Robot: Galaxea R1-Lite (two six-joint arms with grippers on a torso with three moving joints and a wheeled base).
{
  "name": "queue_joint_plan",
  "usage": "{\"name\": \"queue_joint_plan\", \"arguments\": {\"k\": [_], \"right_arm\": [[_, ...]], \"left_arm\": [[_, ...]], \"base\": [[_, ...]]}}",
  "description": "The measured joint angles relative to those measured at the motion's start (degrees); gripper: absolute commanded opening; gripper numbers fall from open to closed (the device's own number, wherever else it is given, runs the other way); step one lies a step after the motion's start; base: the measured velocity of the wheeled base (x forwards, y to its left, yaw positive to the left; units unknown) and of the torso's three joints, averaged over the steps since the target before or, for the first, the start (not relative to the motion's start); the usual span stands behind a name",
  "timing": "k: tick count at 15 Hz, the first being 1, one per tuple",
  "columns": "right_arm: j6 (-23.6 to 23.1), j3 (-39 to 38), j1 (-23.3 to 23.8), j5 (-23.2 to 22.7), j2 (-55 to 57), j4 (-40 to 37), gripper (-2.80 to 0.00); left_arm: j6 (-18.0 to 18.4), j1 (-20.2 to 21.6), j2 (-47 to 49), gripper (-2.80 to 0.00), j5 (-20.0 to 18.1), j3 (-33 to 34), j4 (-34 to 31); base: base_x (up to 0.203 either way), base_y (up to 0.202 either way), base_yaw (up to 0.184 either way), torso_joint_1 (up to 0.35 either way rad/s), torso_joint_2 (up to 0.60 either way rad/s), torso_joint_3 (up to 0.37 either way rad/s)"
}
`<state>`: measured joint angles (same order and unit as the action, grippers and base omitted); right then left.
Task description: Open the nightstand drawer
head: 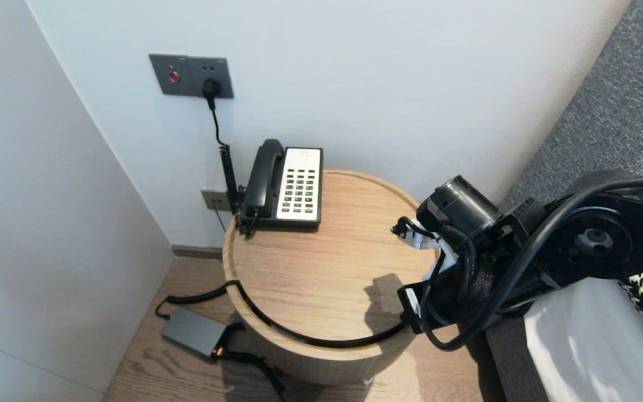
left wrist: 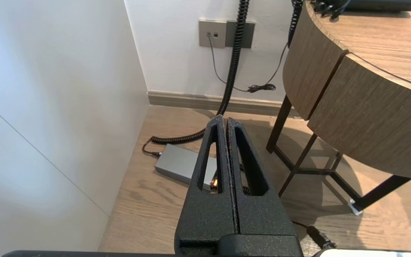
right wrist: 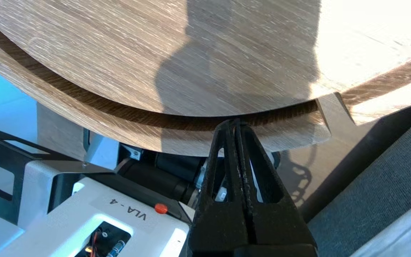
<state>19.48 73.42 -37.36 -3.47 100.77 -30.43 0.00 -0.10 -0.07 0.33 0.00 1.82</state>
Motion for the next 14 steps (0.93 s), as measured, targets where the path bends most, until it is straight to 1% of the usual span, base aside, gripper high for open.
{"name": "queue_joint_plan", "arguments": {"k": [4, 14], "right_arm": [[0.1, 0.2, -0.3, 0.0, 0.6, 0.0, -2.8], [0.1, -2.9, -0.6, -0.3, 1.1, 0.0, -2.8]], "left_arm": [[0.0, 0.0, 0.0, -2.8, 0.0, 0.0, 0.0], [0.0, 0.0, 0.0, -2.8, 0.0, 0.0, 0.0]], "base": [[0.0, 0.0, 0.0, 0.0, 0.0, 0.0], [0.0, 0.0, 0.0, 0.0, 0.0, 0.0]]}}
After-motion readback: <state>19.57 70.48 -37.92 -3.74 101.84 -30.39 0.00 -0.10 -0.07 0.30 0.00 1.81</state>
